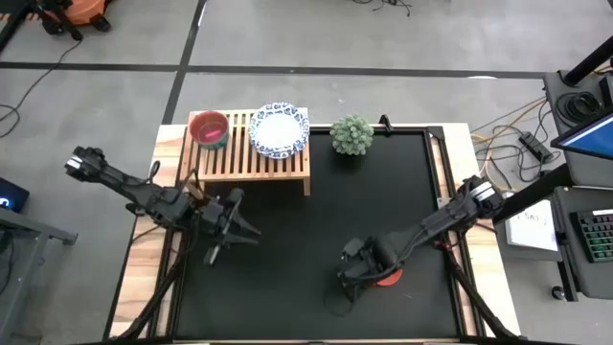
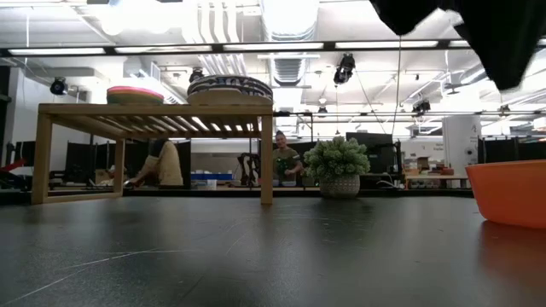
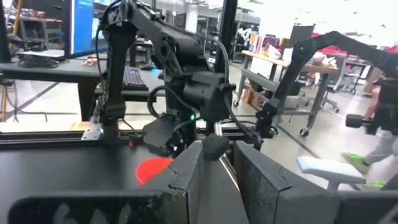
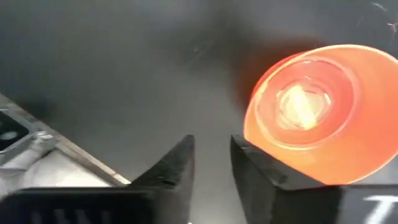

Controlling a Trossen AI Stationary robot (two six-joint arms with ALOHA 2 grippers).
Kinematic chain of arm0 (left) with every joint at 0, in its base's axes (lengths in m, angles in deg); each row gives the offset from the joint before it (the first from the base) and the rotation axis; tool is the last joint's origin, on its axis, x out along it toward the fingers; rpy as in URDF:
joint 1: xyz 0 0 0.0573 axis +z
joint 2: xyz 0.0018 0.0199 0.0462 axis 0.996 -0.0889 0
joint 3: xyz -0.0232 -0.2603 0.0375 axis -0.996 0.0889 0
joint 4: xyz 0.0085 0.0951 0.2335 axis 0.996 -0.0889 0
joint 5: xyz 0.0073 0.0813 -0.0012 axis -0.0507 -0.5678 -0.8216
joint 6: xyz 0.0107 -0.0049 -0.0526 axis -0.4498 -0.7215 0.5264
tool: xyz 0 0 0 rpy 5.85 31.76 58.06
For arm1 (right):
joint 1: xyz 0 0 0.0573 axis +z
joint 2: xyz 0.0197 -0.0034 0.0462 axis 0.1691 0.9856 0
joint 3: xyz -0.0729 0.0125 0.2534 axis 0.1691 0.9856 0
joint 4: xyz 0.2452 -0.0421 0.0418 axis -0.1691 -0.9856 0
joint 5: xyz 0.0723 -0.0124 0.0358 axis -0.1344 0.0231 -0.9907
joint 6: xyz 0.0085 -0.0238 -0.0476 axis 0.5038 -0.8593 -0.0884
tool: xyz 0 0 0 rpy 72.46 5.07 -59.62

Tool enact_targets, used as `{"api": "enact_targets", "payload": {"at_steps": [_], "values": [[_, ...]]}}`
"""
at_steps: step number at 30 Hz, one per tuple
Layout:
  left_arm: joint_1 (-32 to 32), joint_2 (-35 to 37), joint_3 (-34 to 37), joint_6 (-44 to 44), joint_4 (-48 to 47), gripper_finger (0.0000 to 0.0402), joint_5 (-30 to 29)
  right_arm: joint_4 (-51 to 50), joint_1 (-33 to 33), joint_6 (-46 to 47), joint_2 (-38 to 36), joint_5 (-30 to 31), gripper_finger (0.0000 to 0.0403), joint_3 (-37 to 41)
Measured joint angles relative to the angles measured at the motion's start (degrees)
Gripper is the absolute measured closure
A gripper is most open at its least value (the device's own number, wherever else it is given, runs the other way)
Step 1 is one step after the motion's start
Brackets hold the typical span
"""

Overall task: Place and stack bowls onto a shelf
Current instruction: Stack the orange bowl on top of the pink bowl on the shelf

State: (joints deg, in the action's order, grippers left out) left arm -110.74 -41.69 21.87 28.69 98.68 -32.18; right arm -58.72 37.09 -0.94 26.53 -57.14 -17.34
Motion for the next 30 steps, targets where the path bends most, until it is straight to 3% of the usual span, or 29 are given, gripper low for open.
{"api": "enact_targets", "payload": {"at_steps": [7, 14, 20, 30], "values": [[-0.01, -0.49, 0.96, 1.9, 1.56, 0.0326, -0.46, -4.03, 1.8, 2.14, 3.96, 4.09, 0.0237, 0.0], [-0.01, -1.69, 1.01, 1.86, 2.37, 0.0326, -0.5, -4.5, 1.72, -1.97, 6.79, 6.79, 0.0221, 0.0], [-0.01, -3.51, 1.01, 1.6, 3.99, 0.0326, -0.51, -4.16, 0.75, -4.31, 8.24, 9.25, 0.0246, 0.15], [-0.01, -8.21, 1.01, 2.15, 5.1, 0.0326, -0.52, -2.88, 0.45, -7.54, 14.13, 9.5, 0.033, 0.59]]}}
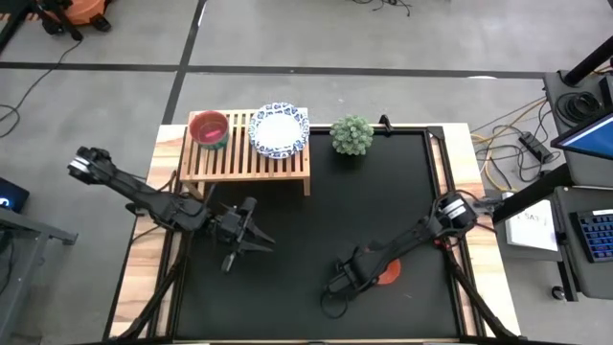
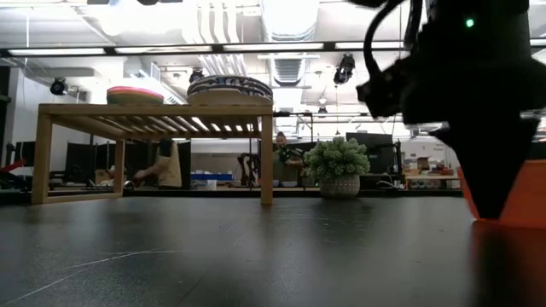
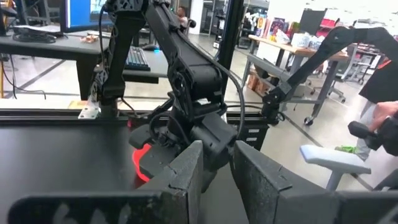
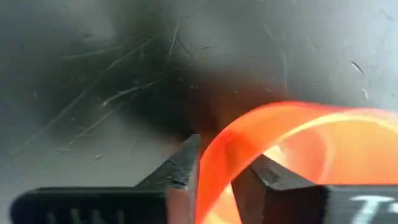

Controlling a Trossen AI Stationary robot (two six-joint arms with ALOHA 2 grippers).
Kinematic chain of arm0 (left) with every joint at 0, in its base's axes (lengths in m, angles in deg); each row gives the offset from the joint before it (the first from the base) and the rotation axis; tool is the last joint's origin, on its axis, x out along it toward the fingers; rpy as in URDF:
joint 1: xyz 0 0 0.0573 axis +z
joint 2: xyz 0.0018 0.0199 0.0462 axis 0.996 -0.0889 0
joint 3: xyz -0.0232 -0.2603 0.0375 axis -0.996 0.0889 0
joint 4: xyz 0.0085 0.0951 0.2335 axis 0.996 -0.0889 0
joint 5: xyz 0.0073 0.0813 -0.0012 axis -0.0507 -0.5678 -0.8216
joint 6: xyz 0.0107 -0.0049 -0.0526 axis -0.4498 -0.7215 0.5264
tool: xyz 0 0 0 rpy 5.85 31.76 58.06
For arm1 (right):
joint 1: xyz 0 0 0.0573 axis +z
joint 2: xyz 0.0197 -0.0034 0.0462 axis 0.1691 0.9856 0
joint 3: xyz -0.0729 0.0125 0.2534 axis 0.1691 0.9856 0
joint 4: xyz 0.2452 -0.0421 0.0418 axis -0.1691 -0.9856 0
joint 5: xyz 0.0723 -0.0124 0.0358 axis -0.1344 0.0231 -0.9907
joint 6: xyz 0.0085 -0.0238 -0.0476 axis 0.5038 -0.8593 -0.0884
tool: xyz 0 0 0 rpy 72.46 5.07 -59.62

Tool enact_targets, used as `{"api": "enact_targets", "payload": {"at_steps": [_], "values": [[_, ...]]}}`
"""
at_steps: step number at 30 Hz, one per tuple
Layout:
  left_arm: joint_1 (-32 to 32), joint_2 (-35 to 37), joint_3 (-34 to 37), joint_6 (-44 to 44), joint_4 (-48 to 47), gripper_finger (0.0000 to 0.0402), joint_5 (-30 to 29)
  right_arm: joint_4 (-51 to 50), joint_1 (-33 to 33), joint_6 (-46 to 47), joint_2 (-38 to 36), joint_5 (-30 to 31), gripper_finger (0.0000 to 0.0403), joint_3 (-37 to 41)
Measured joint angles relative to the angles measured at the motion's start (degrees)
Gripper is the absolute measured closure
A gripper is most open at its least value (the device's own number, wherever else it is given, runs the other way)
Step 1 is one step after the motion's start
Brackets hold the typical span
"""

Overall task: Place and stack bowls onto a shelf
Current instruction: Stack the orange bowl on top of the pink bowl on the shelf

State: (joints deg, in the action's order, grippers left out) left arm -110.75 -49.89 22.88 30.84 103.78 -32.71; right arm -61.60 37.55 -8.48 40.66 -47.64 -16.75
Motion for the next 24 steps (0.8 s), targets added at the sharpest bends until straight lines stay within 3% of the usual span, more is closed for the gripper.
{"api": "enact_targets", "payload": {"at_steps": [5, 11, 18, 21, 24], "values": [[0.02, -1.81, -0.02, 0.08, 0.59, 0.0326, 0.02, 1.29, -0.09, -6.59, 0.93, 0.09, 0.0386, 0.0], [0.07, -3.39, -0.37, -0.17, 2.74, 0.0326, -0.01, 3.32, -1.07, -19.07, -1.62, 3.73, 0.0394, -2.42], [0.07, -5.04, -0.44, -0.31, 5.88, 0.0326, -0.65, 23.49, -5.01, -42.29, -6.45, 4.46, 0.0394, -2.05], [0.07, -5.66, -0.44, -0.31, 5.98, 0.0326, -1.61, 31.72, -6.75, -54.97, -7.13, 0.05, 0.0394, -1.86], [0.07, -6.15, -0.44, -0.31, 5.94, 0.0326, -2.0, 37.71, -8.68, -67.14, -7.1, -10.98, 0.0394, -1.65]]}}
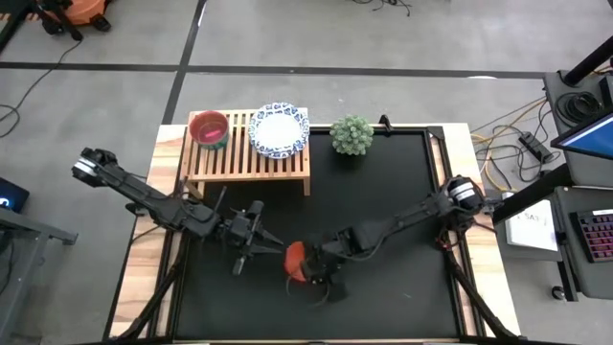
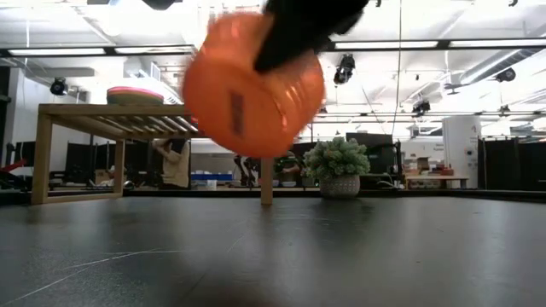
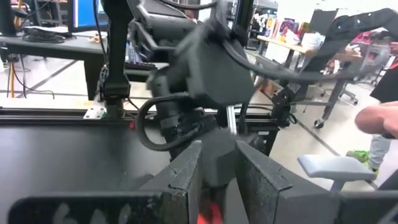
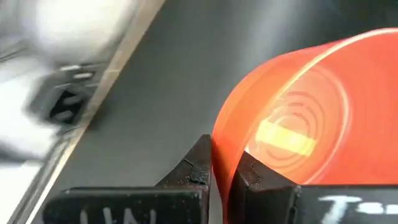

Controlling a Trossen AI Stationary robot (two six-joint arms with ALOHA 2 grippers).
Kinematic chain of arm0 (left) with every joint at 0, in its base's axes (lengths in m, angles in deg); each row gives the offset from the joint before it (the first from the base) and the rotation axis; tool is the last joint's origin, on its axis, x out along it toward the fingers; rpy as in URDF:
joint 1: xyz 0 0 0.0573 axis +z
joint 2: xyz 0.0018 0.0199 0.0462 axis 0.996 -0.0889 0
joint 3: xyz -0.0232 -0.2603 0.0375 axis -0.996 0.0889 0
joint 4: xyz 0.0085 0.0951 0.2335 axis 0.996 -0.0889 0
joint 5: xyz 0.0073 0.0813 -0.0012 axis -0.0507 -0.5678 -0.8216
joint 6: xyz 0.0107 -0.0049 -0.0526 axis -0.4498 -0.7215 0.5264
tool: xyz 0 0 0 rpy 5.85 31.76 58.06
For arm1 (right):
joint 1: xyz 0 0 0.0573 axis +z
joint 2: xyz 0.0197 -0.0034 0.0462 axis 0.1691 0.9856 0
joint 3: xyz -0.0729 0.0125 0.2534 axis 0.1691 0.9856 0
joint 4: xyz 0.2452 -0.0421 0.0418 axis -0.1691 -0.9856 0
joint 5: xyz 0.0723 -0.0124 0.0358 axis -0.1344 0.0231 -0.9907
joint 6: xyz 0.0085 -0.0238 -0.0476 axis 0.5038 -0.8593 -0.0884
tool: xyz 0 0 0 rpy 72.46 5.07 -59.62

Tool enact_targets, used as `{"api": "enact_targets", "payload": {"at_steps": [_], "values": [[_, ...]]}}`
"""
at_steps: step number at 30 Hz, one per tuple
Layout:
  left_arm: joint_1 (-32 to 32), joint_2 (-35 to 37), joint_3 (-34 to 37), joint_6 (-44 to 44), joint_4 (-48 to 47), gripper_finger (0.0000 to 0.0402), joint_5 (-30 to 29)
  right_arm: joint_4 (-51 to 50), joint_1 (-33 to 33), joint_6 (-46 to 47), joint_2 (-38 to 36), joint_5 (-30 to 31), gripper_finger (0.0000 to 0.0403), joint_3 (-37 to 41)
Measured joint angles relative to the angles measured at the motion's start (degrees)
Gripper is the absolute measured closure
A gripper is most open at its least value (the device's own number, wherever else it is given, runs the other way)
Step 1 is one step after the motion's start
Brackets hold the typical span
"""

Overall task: Place and stack bowls onto a shelf
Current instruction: Stack the orange bowl on top of the pink bowl on the shelf

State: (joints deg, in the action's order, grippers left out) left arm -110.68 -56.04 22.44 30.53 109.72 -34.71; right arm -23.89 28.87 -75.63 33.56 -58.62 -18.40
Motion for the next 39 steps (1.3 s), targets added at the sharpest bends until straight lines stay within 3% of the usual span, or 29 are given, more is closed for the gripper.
{"api": "enact_targets", "payload": {"at_steps": [3, 10, 19, 25, 30, 36, 39], "values": [[0.0, -0.26, 0.0, -0.18, -0.2, 0.0326, -0.06, 3.12, -1.58, -11.02, 0.0, -9.02, 0.0394, 0.52], [0.0, 2.1, 0.0, 2.79, -5.88, 0.0326, -0.84, 4.22, -5.4, -26.57, 0.02, -17.1, 0.0394, 0.74], [-0.06, 5.82, 0.0, 11.27, -22.38, 0.0326, -0.97, 6.05, -11.2, -34.79, 0.02, -27.62, 0.0394, 0.91], [-0.04, 5.8, 0.0, 12.84, -25.91, 0.0326, -2.28, 9.7, -13.18, -36.34, 0.02, -35.54, 0.0394, 2.49], [-0.04, 5.46, 0.0, 12.43, -27.44, 0.0314, -2.39, 12.05, -13.13, -35.89, 0.09, -36.52, 0.0394, 4.69], [-0.04, 1.61, 0.0, 9.48, -24.48, 0.0265, -5.49, 13.06, -12.69, -35.93, 0.09, -36.47, 0.0394, 4.85], [0.02, -0.82, 0.0, 6.12, -21.65, 0.0242, -2.98, 12.98, -12.48, -35.51, 0.11, -36.47, 0.0394, 4.85]]}}
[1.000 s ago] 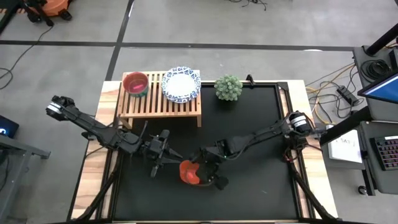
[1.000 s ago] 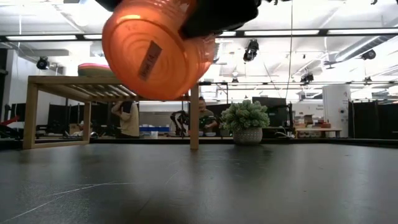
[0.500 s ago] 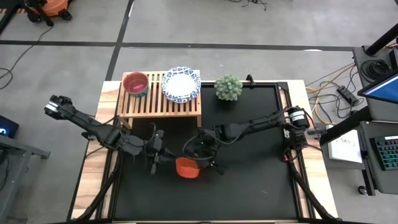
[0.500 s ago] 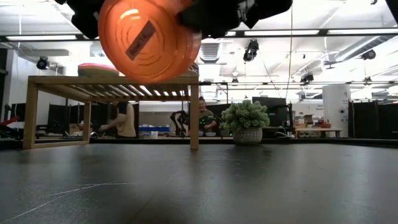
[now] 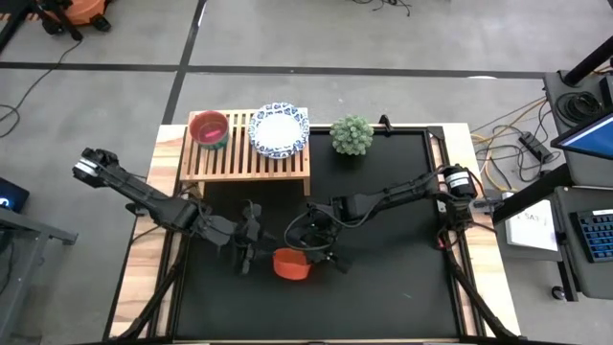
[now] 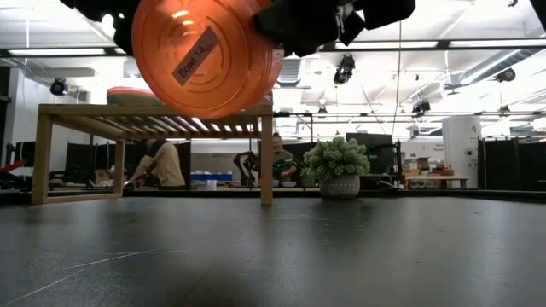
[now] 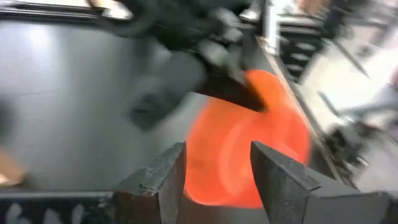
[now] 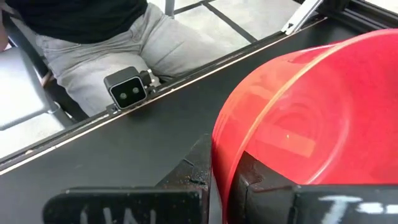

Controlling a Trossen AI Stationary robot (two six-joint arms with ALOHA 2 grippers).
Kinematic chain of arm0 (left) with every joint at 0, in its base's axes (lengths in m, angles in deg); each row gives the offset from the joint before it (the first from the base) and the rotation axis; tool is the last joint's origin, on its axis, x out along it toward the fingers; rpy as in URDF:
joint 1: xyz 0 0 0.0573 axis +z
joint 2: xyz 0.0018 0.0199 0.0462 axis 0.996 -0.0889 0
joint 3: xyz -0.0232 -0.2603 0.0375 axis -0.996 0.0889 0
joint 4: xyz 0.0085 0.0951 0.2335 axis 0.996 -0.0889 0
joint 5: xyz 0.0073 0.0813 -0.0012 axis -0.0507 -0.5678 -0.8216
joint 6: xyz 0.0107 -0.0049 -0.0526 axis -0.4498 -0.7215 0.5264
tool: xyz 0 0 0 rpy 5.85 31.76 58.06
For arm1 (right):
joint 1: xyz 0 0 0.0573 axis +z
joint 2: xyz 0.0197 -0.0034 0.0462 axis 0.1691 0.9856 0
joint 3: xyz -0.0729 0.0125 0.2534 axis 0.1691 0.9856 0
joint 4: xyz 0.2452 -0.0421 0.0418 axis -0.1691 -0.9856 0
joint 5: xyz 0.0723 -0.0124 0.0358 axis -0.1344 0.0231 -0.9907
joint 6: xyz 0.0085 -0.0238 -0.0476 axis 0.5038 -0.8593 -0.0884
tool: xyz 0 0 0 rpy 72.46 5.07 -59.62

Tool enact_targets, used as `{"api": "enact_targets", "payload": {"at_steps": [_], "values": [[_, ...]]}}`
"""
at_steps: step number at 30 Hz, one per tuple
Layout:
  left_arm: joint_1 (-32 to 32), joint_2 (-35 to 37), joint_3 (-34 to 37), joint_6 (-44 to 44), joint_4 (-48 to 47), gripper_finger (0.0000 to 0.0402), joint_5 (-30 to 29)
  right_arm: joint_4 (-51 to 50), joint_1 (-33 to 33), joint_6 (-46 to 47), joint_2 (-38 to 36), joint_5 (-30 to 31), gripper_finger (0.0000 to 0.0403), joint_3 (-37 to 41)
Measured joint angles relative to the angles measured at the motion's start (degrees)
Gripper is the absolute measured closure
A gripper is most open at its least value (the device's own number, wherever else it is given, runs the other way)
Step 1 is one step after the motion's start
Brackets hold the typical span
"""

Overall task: Place and stack bowls onto a shelf
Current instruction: Stack the orange bowl on top of the pink bowl on the shelf

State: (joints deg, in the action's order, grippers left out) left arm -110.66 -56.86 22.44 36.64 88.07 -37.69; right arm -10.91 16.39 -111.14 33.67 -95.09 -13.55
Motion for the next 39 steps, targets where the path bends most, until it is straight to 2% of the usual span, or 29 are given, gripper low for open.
{"api": "enact_targets", "payload": {"at_steps": [3, 6, 12, 17, 21, 24, 34, 39], "values": [[-0.09, -1.7, 0.0, -1.38, 2.4, 0.0233, 5.47, -0.12, 0.09, 0.99, 0.02, 0.0, 0.0394, 0.12], [0.0, -3.54, 0.0, -1.64, 5.11, 0.0236, 8.27, -0.08, 0.09, 1.11, 0.02, 0.01, 0.0394, 0.17], [-0.02, -7.49, -0.02, -2.07, 8.41, 0.0256, 8.85, 0.12, 0.33, 1.8, 0.04, 0.0, 0.0394, 0.24], [-0.09, -10.31, -0.02, -3.24, 10.64, 0.0293, 9.14, -0.45, 0.39, 3.59, 0.13, -0.23, 0.0394, 0.34], [-0.13, -10.99, -0.02, -4.75, 11.88, 0.0353, 10.04, -0.56, 0.39, 6.65, 0.13, -0.18, 0.0387, 0.39], [-0.2, -10.77, -0.02, -4.86, 12.4, 0.0391, 10.65, -0.16, 0.27, 8.16, 0.13, 0.82, 0.0363, 0.39], [-0.07, -9.59, -0.02, -3.34, 13.42, 0.0401, 9.52, 0.32, -1.1, 14.56, -1.08, 0.63, 0.0227, 0.19], [-0.11, -9.46, -0.1, -2.76, 13.65, 0.0401, 9.75, -0.16, -2.33, 14.87, -3.53, 0.53, 0.0189, 0.21]]}}
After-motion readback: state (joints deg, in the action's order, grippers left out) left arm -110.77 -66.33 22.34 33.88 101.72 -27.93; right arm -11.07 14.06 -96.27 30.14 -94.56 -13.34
